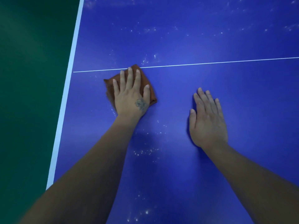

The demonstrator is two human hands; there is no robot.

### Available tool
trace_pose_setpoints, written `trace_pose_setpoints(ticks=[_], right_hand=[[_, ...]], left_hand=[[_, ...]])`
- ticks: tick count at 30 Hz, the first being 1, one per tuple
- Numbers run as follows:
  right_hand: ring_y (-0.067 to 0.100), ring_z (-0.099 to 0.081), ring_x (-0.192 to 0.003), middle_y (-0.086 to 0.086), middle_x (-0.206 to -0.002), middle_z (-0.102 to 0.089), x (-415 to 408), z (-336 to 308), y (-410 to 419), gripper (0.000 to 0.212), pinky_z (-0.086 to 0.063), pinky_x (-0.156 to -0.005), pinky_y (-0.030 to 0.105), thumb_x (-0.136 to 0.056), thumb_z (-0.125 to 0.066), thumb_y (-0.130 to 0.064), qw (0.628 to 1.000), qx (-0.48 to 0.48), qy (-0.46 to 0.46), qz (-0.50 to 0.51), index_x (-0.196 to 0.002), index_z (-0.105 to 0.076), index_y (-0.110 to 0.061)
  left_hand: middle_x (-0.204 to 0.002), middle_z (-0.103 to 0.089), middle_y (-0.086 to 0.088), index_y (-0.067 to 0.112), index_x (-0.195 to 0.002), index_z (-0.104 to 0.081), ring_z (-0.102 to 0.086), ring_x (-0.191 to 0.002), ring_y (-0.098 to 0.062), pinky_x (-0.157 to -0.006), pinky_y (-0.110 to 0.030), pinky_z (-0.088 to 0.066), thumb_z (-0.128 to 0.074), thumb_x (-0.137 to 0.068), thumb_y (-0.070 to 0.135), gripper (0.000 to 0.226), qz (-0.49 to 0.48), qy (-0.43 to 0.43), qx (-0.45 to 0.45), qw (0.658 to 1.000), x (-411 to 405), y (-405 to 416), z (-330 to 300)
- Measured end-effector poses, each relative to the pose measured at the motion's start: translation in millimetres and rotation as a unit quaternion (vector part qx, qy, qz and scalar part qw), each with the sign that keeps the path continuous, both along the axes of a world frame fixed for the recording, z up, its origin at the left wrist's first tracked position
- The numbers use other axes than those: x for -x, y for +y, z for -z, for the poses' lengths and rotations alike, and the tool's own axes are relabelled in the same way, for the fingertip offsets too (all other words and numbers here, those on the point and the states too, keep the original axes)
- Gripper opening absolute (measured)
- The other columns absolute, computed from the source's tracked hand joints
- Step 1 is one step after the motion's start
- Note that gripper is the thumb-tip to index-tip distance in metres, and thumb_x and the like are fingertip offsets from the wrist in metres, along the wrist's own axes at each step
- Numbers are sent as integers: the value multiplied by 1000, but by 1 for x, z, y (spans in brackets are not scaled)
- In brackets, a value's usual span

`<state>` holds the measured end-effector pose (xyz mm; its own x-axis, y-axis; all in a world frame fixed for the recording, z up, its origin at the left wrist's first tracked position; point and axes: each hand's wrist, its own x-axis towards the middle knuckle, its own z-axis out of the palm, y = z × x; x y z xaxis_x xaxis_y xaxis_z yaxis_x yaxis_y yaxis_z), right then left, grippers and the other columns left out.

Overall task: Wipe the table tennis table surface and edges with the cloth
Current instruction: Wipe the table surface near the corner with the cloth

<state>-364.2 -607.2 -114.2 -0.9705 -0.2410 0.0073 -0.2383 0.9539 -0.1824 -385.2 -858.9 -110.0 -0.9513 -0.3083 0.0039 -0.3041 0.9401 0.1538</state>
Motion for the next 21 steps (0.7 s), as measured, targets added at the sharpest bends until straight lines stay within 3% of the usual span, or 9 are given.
trace_pose_setpoints(ticks=[6,10,14,21], right_hand=[[20,-11,-162,2,-174,-18,0,-1,1,56,-11,-131,46,-109,-29,-28,1000,0,7,-4,-162,-32,-9],[20,-12,-162,2,-174,-19,1,-1,1,56,-11,-131,46,-109,-32,-29,1000,0,8,-3,-162,-32,-9],[22,-15,-161,3,-173,-22,0,0,1,56,-13,-131,47,-109,-32,-29,1000,5,22,-5,-160,-35,-8],[19,-12,-162,1,-174,-20,-1,-2,1,57,-9,-132,45,-109,-29,-31,1000,5,12,1,-161,-33,-10]], left_hand=[[-181,-11,1,26,-172,-19,-3,-167,-24,-134,-52,2,-31,-110,55,70,116,-8,3,993,37,59,-1],[-180,-13,3,27,-172,-21,-5,-167,-22,-135,-51,-1,-28,-110,57,70,167,-4,9,986,33,56,2],[-180,-17,2,26,-171,-26,-8,-167,-24,-134,-55,-8,-27,-110,57,69,197,16,13,980,-11,51,8],[-179,-20,0,24,-171,-27,-10,-167,-24,-134,-55,-11,-34,-111,53,67,158,12,-3,987,-116,80,5]])
